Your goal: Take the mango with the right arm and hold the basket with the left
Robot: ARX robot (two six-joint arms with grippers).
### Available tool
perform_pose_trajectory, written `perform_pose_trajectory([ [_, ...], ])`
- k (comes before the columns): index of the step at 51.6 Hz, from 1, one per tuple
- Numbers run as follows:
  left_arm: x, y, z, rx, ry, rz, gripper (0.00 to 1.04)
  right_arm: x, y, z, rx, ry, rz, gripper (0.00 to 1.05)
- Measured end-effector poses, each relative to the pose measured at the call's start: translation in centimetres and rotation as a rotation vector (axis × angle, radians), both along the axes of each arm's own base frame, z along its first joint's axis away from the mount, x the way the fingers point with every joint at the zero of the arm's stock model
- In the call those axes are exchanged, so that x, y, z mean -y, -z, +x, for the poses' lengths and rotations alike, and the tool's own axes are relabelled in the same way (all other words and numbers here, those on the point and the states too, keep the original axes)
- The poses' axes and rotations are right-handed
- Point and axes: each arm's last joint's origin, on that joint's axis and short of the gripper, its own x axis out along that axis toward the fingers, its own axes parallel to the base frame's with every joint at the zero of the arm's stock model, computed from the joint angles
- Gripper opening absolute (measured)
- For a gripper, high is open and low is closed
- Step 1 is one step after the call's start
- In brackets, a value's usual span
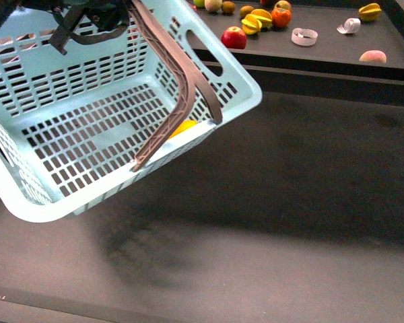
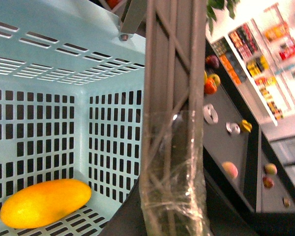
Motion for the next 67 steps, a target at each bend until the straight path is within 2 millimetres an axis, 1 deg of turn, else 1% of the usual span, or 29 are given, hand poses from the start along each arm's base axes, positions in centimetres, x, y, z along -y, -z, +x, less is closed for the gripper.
perform_pose_trajectory([
  [5, -1.3, 0.4, 1.0, -0.029, -0.098, -0.072, 0.09, 0.0, 0.0, 0.0, 0.000, 0.000, 0.000, 0.97],
  [11, -3.2, 1.5, 2.7, -0.050, -0.222, -0.191, 0.09, 0.0, 0.0, 0.0, 0.000, 0.000, 0.000, 0.97],
  [19, -5.0, 2.6, 4.0, -0.063, -0.321, -0.273, 0.09, 0.0, 0.0, 0.0, 0.000, 0.000, 0.000, 0.97],
  [25, -6.3, 3.4, 4.7, -0.061, -0.382, -0.311, 0.09, 0.0, 0.0, 0.0, 0.000, 0.000, 0.000, 0.97],
  [30, -7.5, 4.1, 4.9, -0.062, -0.430, -0.331, 0.09, 0.0, 0.0, 0.0, 0.000, 0.000, 0.000, 0.97],
  [37, -8.6, 5.1, 5.1, -0.068, -0.477, -0.360, 0.09, 0.0, 0.0, 0.0, 0.000, 0.000, 0.000, 0.97],
  [47, -8.9, 6.3, 5.5, -0.083, -0.512, -0.385, 0.09, 0.0, 0.0, 0.0, 0.000, 0.000, 0.000, 0.97],
  [54, -8.8, 6.4, 6.1, -0.085, -0.520, -0.402, 0.09, 0.0, 0.0, 0.0, 0.000, 0.000, 0.000, 0.97],
  [61, -8.3, 6.6, 6.4, -0.090, -0.519, -0.406, 0.09, 0.0, 0.0, 0.0, 0.000, 0.000, 0.000, 0.97],
  [62, -8.2, 6.6, 6.5, -0.090, -0.519, -0.407, 0.10, 0.0, 0.0, 0.0, 0.000, 0.000, 0.000, 0.97],
  [66, -7.9, 6.7, 6.5, -0.094, -0.521, -0.411, 0.24, 0.0, 0.0, 0.0, 0.000, 0.000, 0.000, 0.97],
  [67, -7.9, 6.7, 6.5, -0.094, -0.521, -0.412, 0.26, 0.0, 0.0, 0.0, 0.000, 0.000, 0.000, 0.97],
])
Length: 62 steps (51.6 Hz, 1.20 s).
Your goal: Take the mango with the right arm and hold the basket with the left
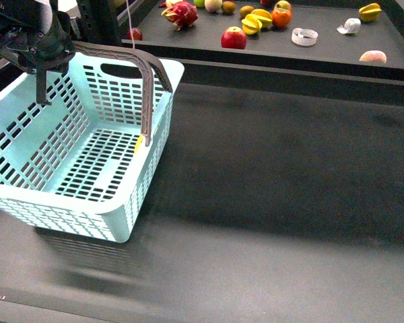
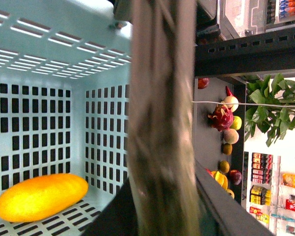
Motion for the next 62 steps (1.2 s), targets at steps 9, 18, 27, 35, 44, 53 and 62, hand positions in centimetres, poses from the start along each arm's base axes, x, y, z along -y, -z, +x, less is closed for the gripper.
perform_pose_trajectory([
  [9, 0.7, -0.3, -0.3, -0.010, 0.026, 0.005, 0.56, 0.0, 0.0, 0.0, 0.000, 0.000, 0.000, 0.97],
  [18, 1.1, -1.6, -1.7, -0.068, 0.087, 0.057, 0.83, 0.0, 0.0, 0.0, 0.000, 0.000, 0.000, 0.97],
  [27, 0.8, -3.7, -4.2, -0.037, 0.135, 0.136, 0.98, 0.0, 0.0, 0.0, 0.000, 0.000, 0.000, 0.97],
  [35, 0.0, -5.4, -7.7, -0.026, 0.183, 0.244, 0.99, 0.0, 0.0, 0.0, 0.000, 0.000, 0.000, 0.97],
  [44, -2.0, -7.4, -13.2, 0.007, 0.174, 0.371, 0.99, 0.0, 0.0, 0.0, 0.000, 0.000, 0.000, 0.97],
  [53, -5.8, -7.7, -20.4, -0.033, 0.109, 0.457, 0.99, 0.0, 0.0, 0.0, 0.000, 0.000, 0.000, 0.97],
  [62, -9.0, -6.6, -25.3, -0.213, -0.034, 0.502, 0.99, 0.0, 0.0, 0.0, 0.000, 0.000, 0.000, 0.97],
])
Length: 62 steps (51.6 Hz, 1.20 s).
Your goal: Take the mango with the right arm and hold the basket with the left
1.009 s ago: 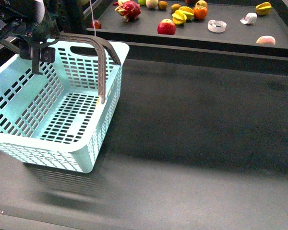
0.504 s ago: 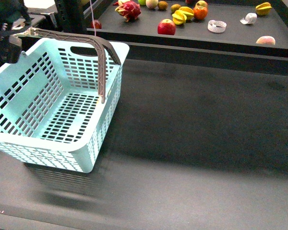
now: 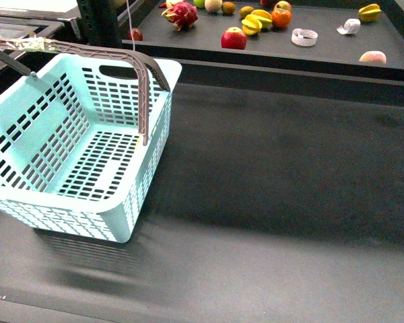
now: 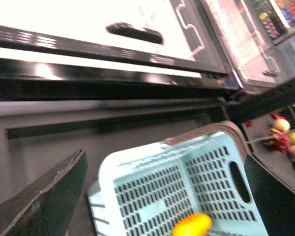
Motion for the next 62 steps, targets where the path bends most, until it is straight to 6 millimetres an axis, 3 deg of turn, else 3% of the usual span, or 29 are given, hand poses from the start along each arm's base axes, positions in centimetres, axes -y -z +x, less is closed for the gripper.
perform_pose_trajectory([
  [16, -0.3, -0.3, -0.6, -0.004, -0.005, 0.021, 0.99, 0.0, 0.0, 0.0, 0.000, 0.000, 0.000, 0.97],
  [18, -0.6, 0.4, -0.6, 0.053, 0.250, 0.067, 0.89, 0.0, 0.0, 0.0, 0.000, 0.000, 0.000, 0.97],
  [20, -0.2, 1.2, -1.4, 0.111, 0.518, 0.221, 0.79, 0.0, 0.0, 0.0, 0.000, 0.000, 0.000, 0.97],
  [24, 0.9, 0.9, -2.5, 0.166, 0.759, 0.471, 0.64, 0.0, 0.0, 0.0, -0.001, -0.001, 0.000, 0.97],
  [29, 1.6, 0.6, -3.7, 0.151, 0.800, 0.650, 0.45, 0.0, 0.0, 0.0, 0.000, 0.000, 0.000, 0.97],
  [39, 2.6, 1.5, -5.7, 0.110, 0.816, 0.712, 0.04, 0.0, 0.0, 0.0, 0.000, 0.000, 0.000, 0.97],
  [45, 3.7, 2.5, -6.8, 0.102, 0.820, 0.719, 0.04, 0.0, 0.0, 0.0, 0.000, 0.000, 0.000, 0.97],
  [62, 3.8, 1.6, -8.4, 0.127, 0.808, 0.737, 0.04, 0.0, 0.0, 0.0, 0.000, 0.000, 0.000, 0.97],
])
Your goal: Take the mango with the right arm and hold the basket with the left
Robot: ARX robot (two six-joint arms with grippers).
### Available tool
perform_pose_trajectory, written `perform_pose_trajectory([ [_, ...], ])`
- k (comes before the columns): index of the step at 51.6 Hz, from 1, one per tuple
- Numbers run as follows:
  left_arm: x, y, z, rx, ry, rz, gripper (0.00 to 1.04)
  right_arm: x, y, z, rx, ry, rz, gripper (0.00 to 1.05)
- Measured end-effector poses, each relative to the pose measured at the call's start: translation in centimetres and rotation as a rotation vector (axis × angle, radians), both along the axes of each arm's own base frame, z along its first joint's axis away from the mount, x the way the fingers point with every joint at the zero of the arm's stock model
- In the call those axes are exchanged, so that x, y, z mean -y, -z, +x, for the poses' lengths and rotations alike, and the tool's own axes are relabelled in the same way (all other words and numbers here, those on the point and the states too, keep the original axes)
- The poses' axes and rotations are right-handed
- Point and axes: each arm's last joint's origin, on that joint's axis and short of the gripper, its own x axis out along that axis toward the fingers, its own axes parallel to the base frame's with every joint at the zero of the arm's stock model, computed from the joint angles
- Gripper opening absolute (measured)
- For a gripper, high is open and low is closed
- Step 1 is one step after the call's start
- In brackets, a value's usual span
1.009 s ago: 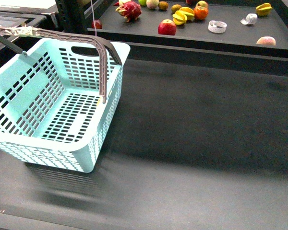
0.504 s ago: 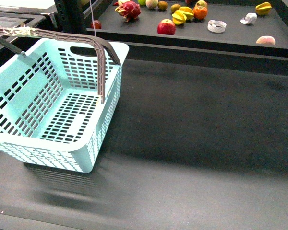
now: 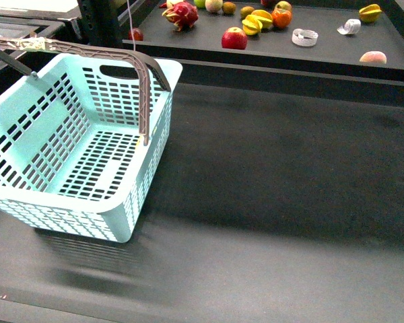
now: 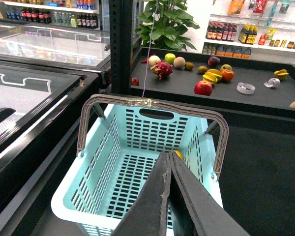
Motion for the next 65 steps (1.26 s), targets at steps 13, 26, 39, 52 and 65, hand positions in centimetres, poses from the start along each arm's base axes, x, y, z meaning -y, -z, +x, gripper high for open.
perform_pose_trajectory([
  [13, 0.0, -0.3, -1.1, 0.009, 0.000, 0.002, 0.04, 0.0, 0.0, 0.0, 0.000, 0.000, 0.000, 0.97],
  [26, 0.0, -0.3, -1.9, 0.012, 0.000, 0.002, 0.04, 0.0, 0.0, 0.0, 0.000, 0.000, 0.000, 0.97],
  [39, 0.0, -0.3, -2.4, 0.011, 0.001, 0.002, 0.04, 0.0, 0.0, 0.0, 0.000, 0.000, 0.000, 0.97],
  [52, 0.0, 0.0, -3.7, 0.005, 0.001, 0.003, 0.04, 0.0, 0.0, 0.0, 0.000, 0.000, 0.000, 0.97],
  [65, 0.0, 0.0, -3.7, 0.006, 0.001, 0.003, 0.04, 0.0, 0.0, 0.0, 0.000, 0.000, 0.000, 0.97],
])
